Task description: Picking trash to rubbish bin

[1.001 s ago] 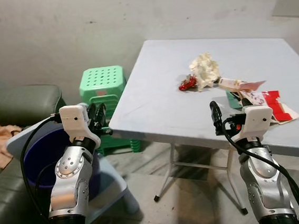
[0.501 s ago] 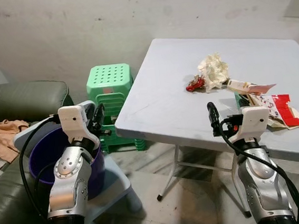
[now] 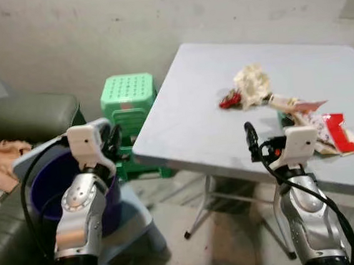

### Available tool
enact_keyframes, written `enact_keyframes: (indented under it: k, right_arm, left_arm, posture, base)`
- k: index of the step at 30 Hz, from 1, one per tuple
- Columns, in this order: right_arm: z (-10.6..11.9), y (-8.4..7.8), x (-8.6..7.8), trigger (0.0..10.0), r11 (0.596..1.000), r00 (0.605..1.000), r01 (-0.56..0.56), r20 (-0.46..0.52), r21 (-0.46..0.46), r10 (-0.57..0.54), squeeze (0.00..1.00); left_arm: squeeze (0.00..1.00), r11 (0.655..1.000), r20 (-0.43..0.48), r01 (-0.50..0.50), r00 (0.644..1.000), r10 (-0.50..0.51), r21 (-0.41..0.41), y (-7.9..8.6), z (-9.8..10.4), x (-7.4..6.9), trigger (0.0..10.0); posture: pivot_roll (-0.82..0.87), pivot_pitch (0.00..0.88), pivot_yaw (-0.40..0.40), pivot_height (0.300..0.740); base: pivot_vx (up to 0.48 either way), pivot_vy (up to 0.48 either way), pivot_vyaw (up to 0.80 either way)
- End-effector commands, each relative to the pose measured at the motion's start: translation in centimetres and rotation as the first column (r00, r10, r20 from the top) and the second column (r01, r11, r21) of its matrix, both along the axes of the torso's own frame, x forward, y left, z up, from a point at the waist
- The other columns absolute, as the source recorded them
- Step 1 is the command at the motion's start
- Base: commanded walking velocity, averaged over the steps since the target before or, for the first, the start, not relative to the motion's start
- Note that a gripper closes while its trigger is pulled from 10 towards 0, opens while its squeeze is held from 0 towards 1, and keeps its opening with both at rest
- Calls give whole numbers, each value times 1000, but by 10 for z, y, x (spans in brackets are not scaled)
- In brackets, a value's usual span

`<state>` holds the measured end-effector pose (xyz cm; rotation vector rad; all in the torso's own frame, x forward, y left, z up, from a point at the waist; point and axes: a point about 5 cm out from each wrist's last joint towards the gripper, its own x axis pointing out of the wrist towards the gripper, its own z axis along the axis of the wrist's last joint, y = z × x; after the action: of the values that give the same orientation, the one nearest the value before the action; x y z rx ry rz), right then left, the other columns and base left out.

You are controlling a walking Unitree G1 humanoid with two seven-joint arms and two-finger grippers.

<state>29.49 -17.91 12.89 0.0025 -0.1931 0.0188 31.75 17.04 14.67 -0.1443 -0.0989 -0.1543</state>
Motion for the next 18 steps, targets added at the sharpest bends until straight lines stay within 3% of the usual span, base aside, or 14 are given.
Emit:
enact_keyframes:
  k: [1, 14, 18]
  right_arm:
    - [5, -2, 1, 10000, 1000, 1000, 8, 14, 0, -8, 0]
    - [5, -1, 0, 10000, 1000, 1000, 9, 12, -2, -9, 0]
    - [4, -1, 0, 10000, 1000, 1000, 5, 6, -6, -5, 0]
  left_arm:
    - [0, 1000, 7, 22, 1000, -22, 3, -5, 3, 0, 10000]
    - [0, 1000, 1, 23, 1000, -23, 2, -5, 2, 1, 10000]
    - [0, 1000, -36, 11, 999, -10, 21, -7, -3, 3, 10000]
  posture:
    - [111, 24, -6, 715]
    - [109, 24, -6, 715]
    - [108, 23, -6, 715]
  base:
    - [0, -334, 0]
    - [0, -330, 0]
    - [0, 0, 0]
